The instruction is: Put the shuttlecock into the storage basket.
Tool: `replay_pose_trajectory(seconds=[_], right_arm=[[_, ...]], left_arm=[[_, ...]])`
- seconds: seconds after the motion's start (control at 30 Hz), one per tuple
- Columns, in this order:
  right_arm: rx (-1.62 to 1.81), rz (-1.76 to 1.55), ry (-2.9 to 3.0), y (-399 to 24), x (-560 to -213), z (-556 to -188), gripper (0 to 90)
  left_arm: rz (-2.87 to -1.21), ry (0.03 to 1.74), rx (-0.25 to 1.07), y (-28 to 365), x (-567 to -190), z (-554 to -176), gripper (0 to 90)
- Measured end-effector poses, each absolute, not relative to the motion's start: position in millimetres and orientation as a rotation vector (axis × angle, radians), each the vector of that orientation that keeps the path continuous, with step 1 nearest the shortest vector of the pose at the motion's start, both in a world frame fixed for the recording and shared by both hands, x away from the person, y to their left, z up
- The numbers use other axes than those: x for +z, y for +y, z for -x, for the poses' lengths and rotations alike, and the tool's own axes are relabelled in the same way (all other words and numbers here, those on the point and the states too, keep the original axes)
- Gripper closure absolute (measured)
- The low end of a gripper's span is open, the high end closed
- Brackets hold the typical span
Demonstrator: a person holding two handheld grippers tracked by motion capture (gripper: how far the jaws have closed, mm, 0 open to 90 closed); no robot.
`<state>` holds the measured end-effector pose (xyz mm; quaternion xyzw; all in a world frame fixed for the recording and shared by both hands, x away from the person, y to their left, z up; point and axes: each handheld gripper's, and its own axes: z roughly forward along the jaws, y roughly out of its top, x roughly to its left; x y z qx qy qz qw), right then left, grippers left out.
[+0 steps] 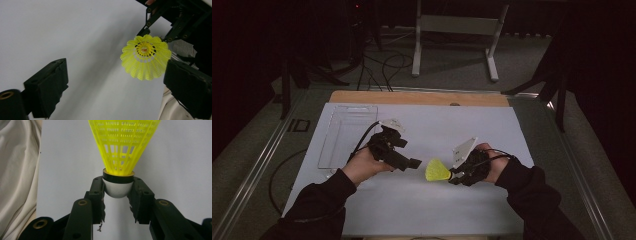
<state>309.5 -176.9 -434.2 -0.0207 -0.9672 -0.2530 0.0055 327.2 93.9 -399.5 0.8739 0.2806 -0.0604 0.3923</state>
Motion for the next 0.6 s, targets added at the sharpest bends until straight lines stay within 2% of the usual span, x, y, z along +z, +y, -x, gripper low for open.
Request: replay_pose_trajectory(seconds=[0.17, 0.43, 0.53, 0.57, 0.6], right_arm=[[-0.788, 0.06, -3.029, -176, -434, -309, 66.1], [-0.796, 0.052, -3.028, -175, -433, -309, 66.2], [-0.795, 0.052, -3.026, -175, -432, -309, 66.1], [-0.791, 0.053, -3.029, -175, -432, -309, 66.2], [-0.795, 0.047, -3.031, -174, -432, -309, 66.1]], left_arm=[[-2.222, 0.728, -0.188, 86, -404, -331, 15.5], [-2.255, 0.734, -0.264, 70, -415, -336, 21.3], [-2.266, 0.728, -0.29, 65, -419, -336, 26.6], [-2.273, 0.72, -0.304, 63, -421, -336, 33.1], [-2.276, 0.72, -0.309, 62, -422, -337, 35.8]])
